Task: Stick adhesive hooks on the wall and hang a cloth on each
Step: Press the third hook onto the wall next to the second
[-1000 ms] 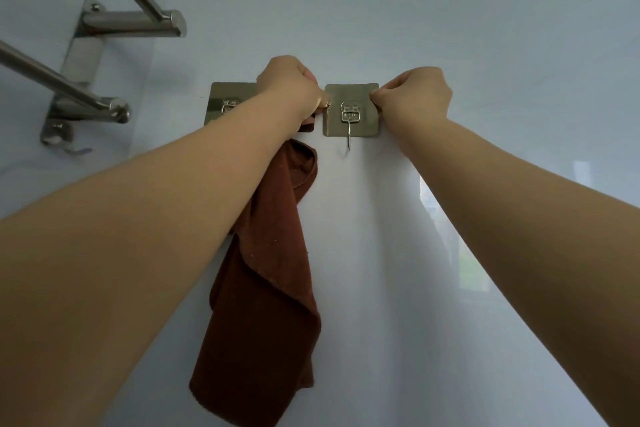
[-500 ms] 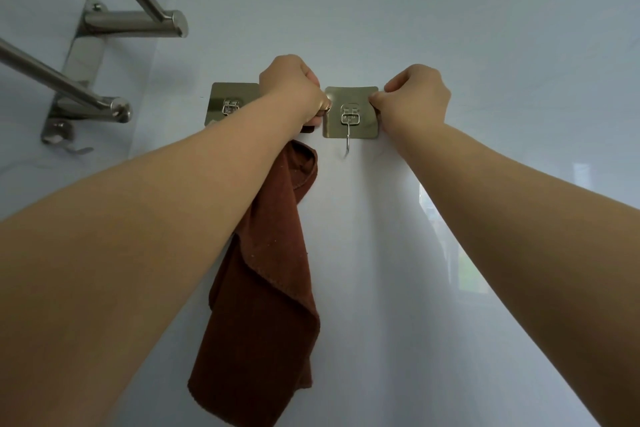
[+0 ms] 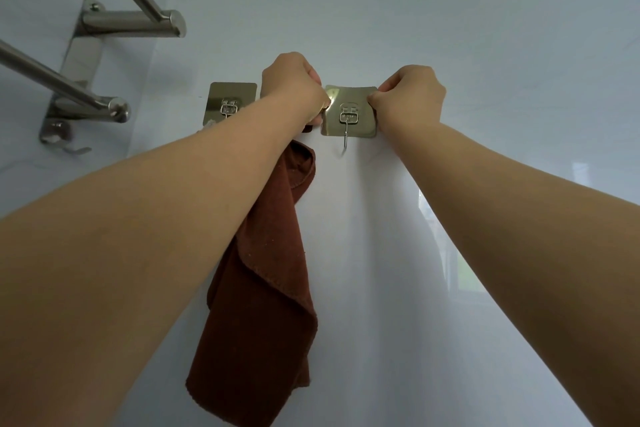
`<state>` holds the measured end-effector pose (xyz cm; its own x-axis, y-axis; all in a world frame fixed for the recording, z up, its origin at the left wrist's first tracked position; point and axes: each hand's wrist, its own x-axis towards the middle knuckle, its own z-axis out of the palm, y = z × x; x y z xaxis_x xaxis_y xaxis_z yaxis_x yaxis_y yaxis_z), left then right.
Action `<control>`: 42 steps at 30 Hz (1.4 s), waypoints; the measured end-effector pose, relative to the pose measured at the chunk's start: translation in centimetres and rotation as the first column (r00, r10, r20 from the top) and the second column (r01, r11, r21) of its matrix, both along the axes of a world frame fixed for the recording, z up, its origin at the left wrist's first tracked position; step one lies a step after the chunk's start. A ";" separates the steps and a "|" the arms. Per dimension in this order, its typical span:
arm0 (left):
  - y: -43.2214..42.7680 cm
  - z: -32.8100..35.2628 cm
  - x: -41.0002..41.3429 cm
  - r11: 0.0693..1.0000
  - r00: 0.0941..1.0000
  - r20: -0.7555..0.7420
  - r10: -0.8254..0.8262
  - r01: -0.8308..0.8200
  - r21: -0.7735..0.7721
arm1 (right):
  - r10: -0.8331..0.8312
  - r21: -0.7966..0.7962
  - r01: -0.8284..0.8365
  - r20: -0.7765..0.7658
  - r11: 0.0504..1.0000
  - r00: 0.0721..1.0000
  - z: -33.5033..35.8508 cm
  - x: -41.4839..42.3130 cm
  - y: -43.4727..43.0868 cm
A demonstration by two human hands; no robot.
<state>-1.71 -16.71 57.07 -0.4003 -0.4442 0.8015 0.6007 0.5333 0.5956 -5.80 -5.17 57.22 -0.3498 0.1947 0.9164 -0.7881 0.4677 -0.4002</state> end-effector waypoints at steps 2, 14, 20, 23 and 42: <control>0.0 0.0 0.0 1.000 1.000 0.002 0.000 0.000 0.003 | -0.006 0.004 0.006 -0.005 1.000 1.000 0.0 0.0 0.0; -0.4 0.4 -0.8 0.966 0.977 -0.002 0.213 -0.211 -0.150 | -0.048 0.050 0.047 0.011 0.998 0.999 -0.2 0.2 0.0; -0.3 0.0 -1.1 0.884 0.939 -0.024 0.344 -0.333 -0.328 | -0.102 0.104 0.104 -0.024 0.989 0.994 -1.1 0.2 0.2; -0.4 -0.7 -1.2 0.830 0.918 -0.034 0.396 -0.374 -0.414 | -0.122 0.148 0.126 -0.033 0.981 0.992 -1.6 0.3 0.2; 1.5 -3.0 1.4 0.698 0.773 -0.084 0.628 -0.608 -0.379 | 0.052 0.066 -0.050 -0.015 0.997 0.999 -3.1 2.2 1.7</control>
<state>-0.29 -15.20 54.11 -0.1833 -0.2854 0.9407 0.0337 0.9545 0.2962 -3.64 -3.43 54.15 -0.3421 0.1164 0.9324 -0.8179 0.4515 -0.3565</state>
